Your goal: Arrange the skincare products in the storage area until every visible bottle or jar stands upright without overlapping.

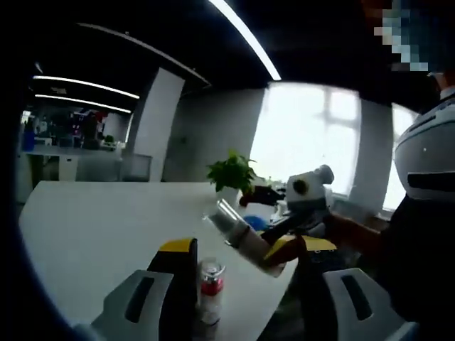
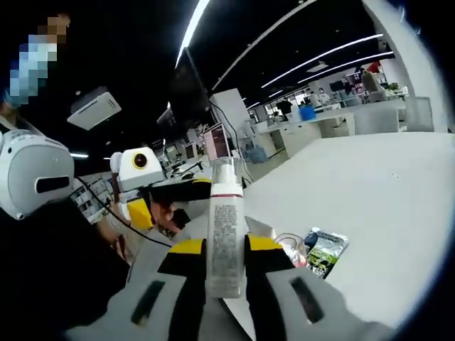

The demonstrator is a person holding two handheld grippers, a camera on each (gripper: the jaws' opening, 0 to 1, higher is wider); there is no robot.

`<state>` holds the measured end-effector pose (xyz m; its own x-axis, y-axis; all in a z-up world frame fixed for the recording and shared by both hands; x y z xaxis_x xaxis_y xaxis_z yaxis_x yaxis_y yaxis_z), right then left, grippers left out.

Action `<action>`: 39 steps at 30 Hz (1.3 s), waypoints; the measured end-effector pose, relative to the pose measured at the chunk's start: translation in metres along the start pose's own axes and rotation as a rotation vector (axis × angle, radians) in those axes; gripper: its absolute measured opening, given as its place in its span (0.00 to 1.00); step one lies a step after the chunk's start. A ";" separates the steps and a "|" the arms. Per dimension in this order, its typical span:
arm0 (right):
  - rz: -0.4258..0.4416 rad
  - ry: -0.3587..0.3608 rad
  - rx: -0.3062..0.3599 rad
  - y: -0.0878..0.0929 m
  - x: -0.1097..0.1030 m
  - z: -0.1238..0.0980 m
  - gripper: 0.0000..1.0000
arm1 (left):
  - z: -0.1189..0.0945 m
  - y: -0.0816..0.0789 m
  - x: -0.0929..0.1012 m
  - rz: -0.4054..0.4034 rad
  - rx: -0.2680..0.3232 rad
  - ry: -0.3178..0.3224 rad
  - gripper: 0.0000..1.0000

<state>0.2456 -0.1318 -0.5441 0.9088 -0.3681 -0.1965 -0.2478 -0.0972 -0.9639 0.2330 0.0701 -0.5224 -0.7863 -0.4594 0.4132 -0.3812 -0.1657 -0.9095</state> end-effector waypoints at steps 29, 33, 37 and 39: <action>-0.059 -0.139 -0.034 0.017 -0.021 0.021 0.22 | 0.010 0.002 -0.002 -0.188 -0.026 0.085 0.23; -0.128 -0.029 -0.060 0.014 -0.024 0.022 0.24 | 0.012 0.003 -0.001 -0.217 -0.018 0.045 0.21; -0.199 0.092 -0.090 0.013 -0.027 0.024 0.25 | 0.013 0.003 -0.003 -0.200 -0.022 -0.027 0.21; -0.210 0.122 -0.090 0.012 -0.029 0.025 0.26 | 0.014 0.001 -0.003 -0.202 -0.015 -0.051 0.21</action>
<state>0.2246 -0.0990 -0.5544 0.8974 -0.4398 0.0348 -0.0917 -0.2632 -0.9604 0.2414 0.0588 -0.5252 -0.6678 -0.4617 0.5838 -0.5361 -0.2458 -0.8076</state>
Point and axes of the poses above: the point that each gripper's makers call its tool centre point, and the gripper's own axes: z roughly forward along the fingers, x roughly to its right, y roughly out of its underside, the point moved 10 cm from there along -z, roughly backward along the fingers, and after that the axes turned 10 degrees about -z, right-handed, at the moved point
